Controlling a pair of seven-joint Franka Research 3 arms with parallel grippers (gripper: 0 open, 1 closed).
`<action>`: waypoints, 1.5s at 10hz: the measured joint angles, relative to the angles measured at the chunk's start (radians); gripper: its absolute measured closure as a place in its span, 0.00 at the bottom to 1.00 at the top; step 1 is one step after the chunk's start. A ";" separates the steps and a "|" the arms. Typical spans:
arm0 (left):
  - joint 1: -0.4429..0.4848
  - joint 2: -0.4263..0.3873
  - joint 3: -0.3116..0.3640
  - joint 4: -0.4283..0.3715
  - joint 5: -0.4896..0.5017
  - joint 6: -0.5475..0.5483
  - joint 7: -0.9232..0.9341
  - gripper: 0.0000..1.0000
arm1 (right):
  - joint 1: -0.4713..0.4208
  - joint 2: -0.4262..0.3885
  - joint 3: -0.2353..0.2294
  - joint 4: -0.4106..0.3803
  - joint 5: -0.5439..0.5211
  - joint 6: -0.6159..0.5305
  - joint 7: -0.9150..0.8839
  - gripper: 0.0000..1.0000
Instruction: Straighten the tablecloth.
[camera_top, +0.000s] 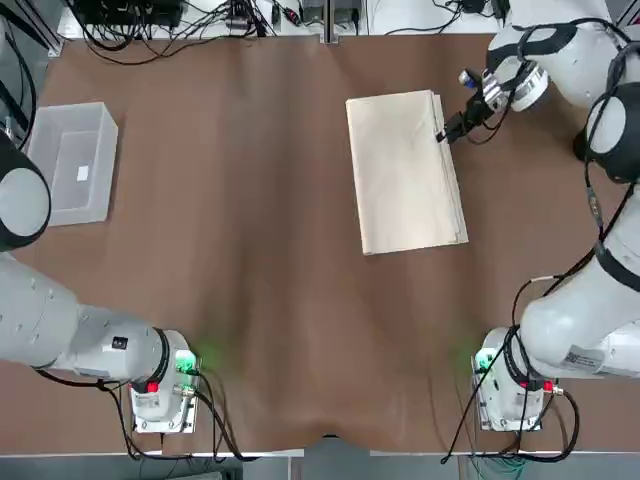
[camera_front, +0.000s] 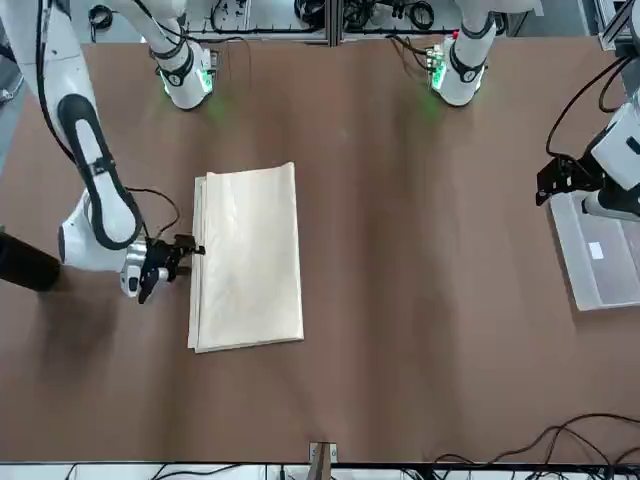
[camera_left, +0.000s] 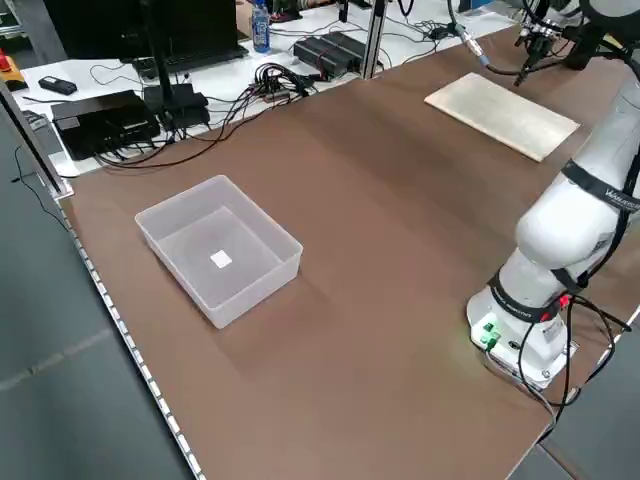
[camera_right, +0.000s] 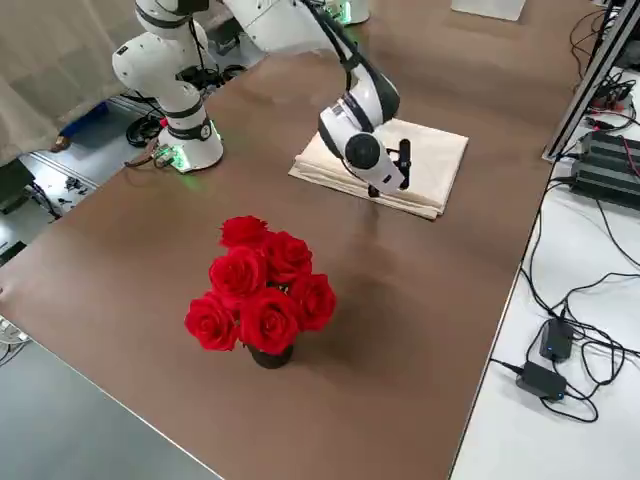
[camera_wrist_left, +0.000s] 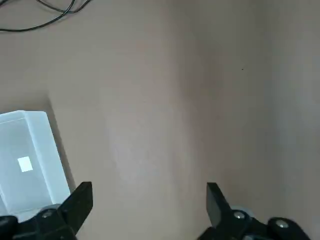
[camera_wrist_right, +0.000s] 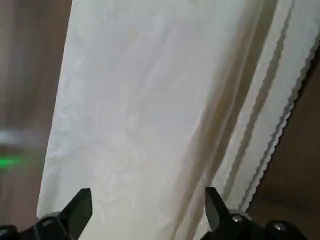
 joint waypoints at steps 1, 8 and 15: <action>0.000 0.000 0.000 0.000 0.000 0.000 0.000 0.00 | 0.009 0.006 0.000 0.000 0.004 0.002 0.000 0.04; -0.005 0.004 0.000 0.000 0.000 0.000 0.000 0.00 | 0.026 0.029 -0.001 0.001 0.017 0.038 0.004 0.08; -0.005 0.008 0.000 0.000 0.000 0.000 0.000 0.00 | 0.024 0.040 -0.018 0.002 0.057 0.085 0.007 0.09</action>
